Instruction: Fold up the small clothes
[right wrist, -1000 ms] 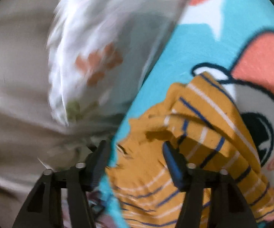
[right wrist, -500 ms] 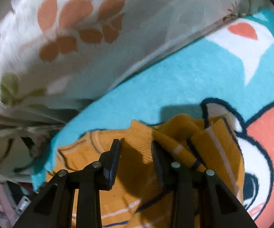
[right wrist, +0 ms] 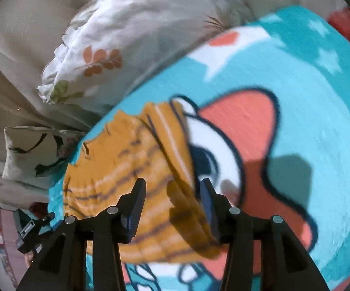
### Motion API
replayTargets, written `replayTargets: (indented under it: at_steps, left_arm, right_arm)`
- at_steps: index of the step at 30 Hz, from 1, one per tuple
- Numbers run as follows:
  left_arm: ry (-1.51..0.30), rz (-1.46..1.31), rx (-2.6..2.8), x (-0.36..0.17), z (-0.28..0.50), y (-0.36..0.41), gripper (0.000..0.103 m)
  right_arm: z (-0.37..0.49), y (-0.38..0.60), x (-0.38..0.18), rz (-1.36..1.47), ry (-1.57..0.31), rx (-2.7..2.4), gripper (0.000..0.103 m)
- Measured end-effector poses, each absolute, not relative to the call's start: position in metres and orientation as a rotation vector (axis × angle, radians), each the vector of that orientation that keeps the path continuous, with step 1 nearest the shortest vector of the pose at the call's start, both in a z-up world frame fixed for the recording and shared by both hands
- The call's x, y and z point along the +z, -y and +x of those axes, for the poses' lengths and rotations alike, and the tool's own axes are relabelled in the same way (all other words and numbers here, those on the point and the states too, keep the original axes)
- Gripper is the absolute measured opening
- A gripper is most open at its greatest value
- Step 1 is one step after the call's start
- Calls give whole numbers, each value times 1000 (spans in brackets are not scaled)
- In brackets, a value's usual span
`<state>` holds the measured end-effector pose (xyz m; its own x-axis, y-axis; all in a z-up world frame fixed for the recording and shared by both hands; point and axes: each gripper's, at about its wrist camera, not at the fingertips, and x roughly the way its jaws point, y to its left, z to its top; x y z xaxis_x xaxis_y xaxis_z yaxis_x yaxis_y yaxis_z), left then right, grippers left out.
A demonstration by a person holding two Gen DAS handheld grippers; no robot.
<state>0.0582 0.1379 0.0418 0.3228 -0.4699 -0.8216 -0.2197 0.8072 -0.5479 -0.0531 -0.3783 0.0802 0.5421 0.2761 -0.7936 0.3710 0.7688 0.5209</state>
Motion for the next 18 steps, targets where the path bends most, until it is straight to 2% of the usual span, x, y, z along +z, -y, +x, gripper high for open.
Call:
replayTargets:
  at_steps: [5,6,7,8,15,17,18]
  left_arm:
    - [-1265,-689,-105,38,15,-136,64]
    - [-1271,-706,-91,36,7,-134,64]
    - [-1275,-716,-80,34,2,-132,64]
    - [-1278,-718,-70,33,-5,-128,64]
    - [-1253,-694,-15,35,-46,-105,64]
    - [-1258,-708,2,31,-54,-102,64]
    - [-1260,-715,8,30,-58,-100,64]
  right_arm:
    - [-66,360,41,749,-1061,27,51]
    - [-65,354,33,742,-1079,49,41]
    - [-63,350,28,742,-1085,69,16]
    - [-61,346,23,749,-1095,104,11]
    - [-98,381,19,742,-1126,45,8]
    - [-100,384,12,736,-1148,68,11]
    - [-99,384,13,731,-1146,78,18]
